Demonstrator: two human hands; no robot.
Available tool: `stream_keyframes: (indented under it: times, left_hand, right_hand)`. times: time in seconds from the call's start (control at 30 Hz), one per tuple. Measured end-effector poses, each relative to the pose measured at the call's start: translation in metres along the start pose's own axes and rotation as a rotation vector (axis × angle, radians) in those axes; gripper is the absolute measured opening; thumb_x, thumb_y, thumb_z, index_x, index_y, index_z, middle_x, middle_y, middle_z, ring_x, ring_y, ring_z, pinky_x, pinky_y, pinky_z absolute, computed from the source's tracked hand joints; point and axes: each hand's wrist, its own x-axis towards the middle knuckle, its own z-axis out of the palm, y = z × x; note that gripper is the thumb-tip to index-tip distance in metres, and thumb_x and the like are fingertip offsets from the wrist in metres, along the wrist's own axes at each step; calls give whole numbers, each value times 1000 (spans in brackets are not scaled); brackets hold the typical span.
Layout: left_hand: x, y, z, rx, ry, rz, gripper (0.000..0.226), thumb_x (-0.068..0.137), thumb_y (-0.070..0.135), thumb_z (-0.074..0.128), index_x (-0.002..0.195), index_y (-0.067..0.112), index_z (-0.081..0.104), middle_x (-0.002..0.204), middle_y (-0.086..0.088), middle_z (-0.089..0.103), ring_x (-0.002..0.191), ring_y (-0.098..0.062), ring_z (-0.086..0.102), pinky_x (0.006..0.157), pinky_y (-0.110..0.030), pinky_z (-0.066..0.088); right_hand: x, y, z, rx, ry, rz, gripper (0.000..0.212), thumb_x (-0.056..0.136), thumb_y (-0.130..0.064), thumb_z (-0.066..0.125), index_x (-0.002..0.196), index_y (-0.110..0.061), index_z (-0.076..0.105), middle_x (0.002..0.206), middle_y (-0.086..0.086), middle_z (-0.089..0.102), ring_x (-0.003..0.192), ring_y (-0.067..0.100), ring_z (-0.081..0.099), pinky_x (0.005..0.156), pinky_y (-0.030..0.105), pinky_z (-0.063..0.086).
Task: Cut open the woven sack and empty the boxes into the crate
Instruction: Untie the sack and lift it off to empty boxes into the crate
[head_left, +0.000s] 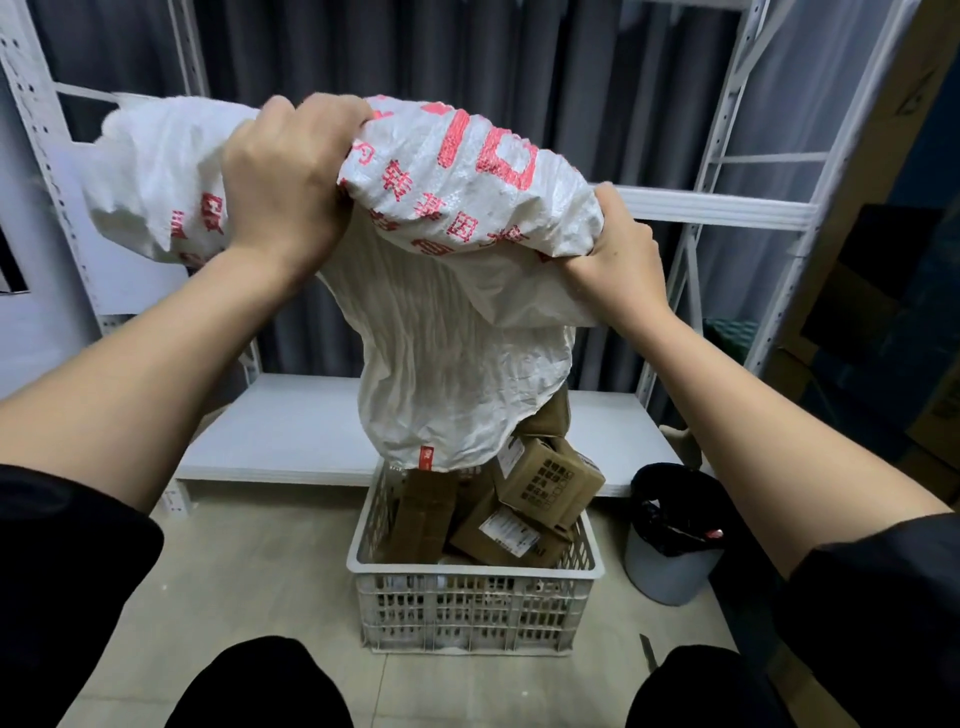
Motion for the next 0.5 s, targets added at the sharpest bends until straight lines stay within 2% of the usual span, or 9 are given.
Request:
stream_keyframes:
  times: [0.07,0.17,0.27,0.33,0.4,0.5]
  left_hand:
    - [3,-3,-3,41,103,9,22,80,12,58,99,22,63,79,-2,62,61,-28,52,50,-33,33]
    - [8,-8,-6,32,161,34,22,84,13,57,103,24,59,88,1,63,69,-27,52,57,-36,35]
    - [9,-9,-7,63,205,71,22,83,11,60,101,23,59,91,4,64,70,-24,52,57,-33,36]
    - [9,-11,-6,72,207,94,21,84,11,60,101,23,59,95,5,67,71,-24,55,56,-32,37]
    - [8,-15,-6,82,208,102,20,85,12,60,101,23,59,98,7,68,72,-24,57,56,-31,39]
    - [8,-18,-8,125,213,119,19,85,13,60,101,25,59,101,10,67,73,-23,58,57,-30,38]
  right_hand:
    - [0,-2,2,28,43,-9,17,82,-33,54,91,-33,39,64,-10,52,70,27,51,61,32,35]
    - [1,-5,6,68,86,-9,23,82,-30,55,99,-25,41,60,-9,48,66,26,48,58,32,32]
    - [0,-7,9,121,64,14,24,83,-31,57,80,-38,35,60,-11,49,67,24,49,59,32,34]
    - [-1,-8,12,147,57,20,27,83,-33,59,77,-45,36,64,-13,53,71,21,53,60,31,37]
    - [-2,-7,16,159,49,18,17,83,-33,59,88,-39,44,70,-12,59,75,21,59,62,31,41]
    - [-1,-8,21,174,59,32,22,83,-33,58,102,-29,50,80,-5,67,79,22,62,68,35,49]
